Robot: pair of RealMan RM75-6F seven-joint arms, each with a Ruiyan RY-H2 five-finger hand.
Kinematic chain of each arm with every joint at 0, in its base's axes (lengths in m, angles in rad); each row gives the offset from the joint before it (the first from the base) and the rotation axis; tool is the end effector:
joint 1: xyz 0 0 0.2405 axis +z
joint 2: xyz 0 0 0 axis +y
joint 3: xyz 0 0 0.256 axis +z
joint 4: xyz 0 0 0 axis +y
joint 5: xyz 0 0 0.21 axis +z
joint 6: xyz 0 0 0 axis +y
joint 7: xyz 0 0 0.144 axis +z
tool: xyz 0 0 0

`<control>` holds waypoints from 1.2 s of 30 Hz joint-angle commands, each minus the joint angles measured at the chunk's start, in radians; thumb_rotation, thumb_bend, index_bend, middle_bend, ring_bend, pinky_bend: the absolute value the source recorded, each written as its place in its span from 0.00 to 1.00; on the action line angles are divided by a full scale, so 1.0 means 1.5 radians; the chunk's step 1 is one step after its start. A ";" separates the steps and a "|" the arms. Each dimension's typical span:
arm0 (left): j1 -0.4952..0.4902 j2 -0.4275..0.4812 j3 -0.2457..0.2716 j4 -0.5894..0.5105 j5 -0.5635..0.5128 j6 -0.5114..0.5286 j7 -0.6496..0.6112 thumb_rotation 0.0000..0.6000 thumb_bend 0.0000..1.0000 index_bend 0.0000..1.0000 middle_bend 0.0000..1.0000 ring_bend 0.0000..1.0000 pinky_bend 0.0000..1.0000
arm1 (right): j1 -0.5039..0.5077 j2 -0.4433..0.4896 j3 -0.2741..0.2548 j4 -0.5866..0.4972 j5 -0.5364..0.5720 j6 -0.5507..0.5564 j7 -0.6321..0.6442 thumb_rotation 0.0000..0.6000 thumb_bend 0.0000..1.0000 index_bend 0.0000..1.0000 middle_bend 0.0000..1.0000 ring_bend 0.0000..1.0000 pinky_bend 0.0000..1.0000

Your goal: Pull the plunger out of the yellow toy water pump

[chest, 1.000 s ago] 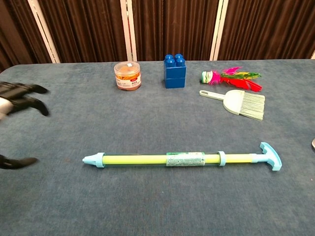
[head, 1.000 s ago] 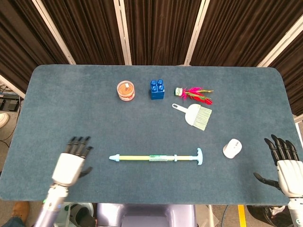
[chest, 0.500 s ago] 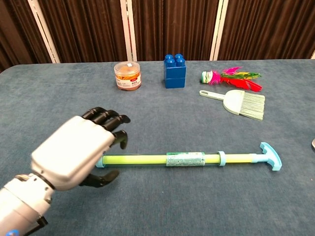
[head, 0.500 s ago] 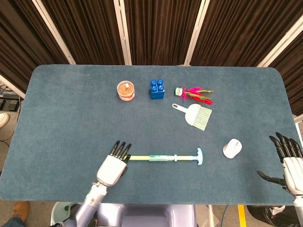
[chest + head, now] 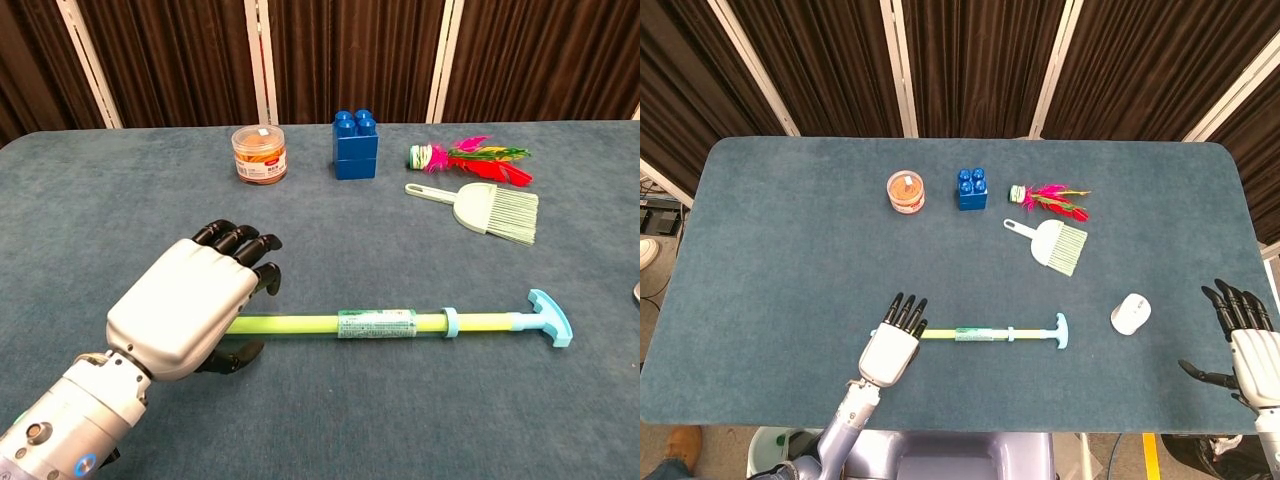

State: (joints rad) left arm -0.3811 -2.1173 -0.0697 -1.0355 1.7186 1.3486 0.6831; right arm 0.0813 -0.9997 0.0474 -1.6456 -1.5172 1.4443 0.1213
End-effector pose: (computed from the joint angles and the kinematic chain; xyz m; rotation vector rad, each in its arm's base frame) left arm -0.1290 0.2174 -0.1253 -1.8073 -0.3640 -1.0007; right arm -0.3134 -0.1793 0.1878 1.4015 -0.9573 0.9139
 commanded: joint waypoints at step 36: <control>-0.018 -0.031 0.009 0.040 -0.021 0.033 -0.049 1.00 0.49 0.67 0.31 0.20 0.17 | 0.031 -0.065 -0.018 0.026 -0.005 -0.062 -0.110 1.00 0.16 0.28 0.00 0.00 0.02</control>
State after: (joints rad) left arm -0.4081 -2.1645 -0.0573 -0.9722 1.6842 1.3950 0.6105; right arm 0.1164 -1.0715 0.0336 -1.6148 -1.5093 1.3693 -0.0109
